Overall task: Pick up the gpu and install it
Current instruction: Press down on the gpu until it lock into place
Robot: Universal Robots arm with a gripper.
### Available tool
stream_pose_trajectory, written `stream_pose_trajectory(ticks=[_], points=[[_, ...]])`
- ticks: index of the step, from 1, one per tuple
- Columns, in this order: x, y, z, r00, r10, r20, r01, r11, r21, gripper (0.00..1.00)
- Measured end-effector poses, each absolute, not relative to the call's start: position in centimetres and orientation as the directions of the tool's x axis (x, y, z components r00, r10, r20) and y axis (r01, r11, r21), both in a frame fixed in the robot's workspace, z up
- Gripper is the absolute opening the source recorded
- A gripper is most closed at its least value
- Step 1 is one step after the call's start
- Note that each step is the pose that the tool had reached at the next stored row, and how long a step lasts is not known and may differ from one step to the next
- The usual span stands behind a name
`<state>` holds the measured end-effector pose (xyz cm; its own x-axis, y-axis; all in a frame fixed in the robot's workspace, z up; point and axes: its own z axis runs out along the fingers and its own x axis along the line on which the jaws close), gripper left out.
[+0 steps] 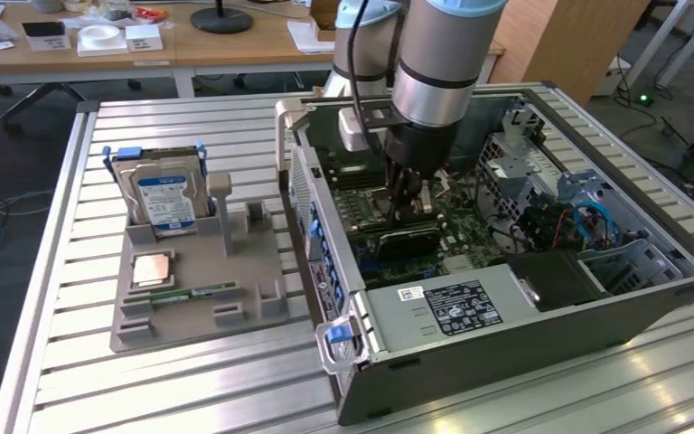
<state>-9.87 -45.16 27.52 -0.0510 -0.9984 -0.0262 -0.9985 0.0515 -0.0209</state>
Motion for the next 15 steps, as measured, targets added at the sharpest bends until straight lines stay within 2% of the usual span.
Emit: stream_pose_trajectory(ticks=[15], points=[[-9.8,-45.2,26.3,-0.051,-0.998,-0.026,-0.998,0.051,-0.021,0.11]])
